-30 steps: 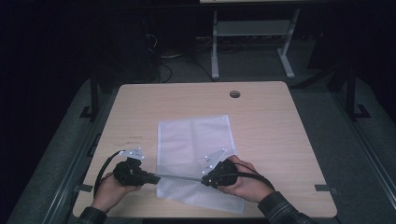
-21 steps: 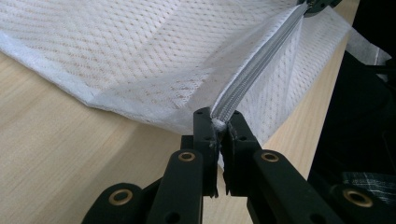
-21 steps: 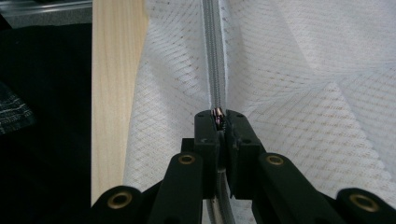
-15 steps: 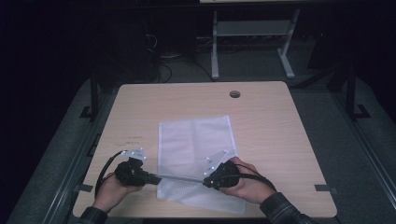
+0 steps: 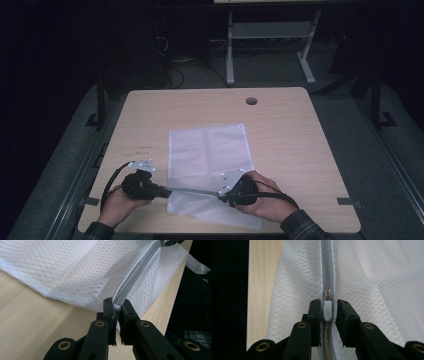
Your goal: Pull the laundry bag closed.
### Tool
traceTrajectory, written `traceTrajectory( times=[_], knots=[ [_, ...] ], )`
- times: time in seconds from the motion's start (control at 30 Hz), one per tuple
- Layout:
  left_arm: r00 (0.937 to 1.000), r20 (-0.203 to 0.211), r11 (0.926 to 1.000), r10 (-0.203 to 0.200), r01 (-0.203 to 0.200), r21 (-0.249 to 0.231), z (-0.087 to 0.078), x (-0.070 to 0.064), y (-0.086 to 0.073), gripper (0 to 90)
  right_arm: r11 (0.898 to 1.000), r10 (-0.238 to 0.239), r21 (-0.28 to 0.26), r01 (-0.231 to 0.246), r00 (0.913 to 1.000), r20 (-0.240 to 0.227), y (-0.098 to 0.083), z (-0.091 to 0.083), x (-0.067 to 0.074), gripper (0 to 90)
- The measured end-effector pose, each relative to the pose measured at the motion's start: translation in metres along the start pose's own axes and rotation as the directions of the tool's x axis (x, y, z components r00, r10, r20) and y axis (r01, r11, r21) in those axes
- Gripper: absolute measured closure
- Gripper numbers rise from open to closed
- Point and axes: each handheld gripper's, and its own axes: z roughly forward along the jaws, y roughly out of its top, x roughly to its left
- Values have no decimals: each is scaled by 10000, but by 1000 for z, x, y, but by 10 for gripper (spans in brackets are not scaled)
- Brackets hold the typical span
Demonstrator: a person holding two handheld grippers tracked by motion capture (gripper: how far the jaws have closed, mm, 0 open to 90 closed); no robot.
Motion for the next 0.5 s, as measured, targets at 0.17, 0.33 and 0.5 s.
traceTrajectory(
  times=[0.17, 0.33, 0.5],
  knots=[
    [10000, -5, 10000, -75, 75, -61, 0, 0, 0, 846, 10000, -20, 81, 19, 10000, 90, 1, -2, 2, 755],
    [9998, 198, 9999, 50, -48, -111, 0, -2, 1, 846, 9991, -43, 414, 34, 9997, 233, 2, 7, 2, 755],
    [9994, 347, 9999, 13, -9, -125, 1, -4, 2, 845, 9987, -76, 503, 60, 9995, 321, 6, 9, 4, 778]
  ],
)
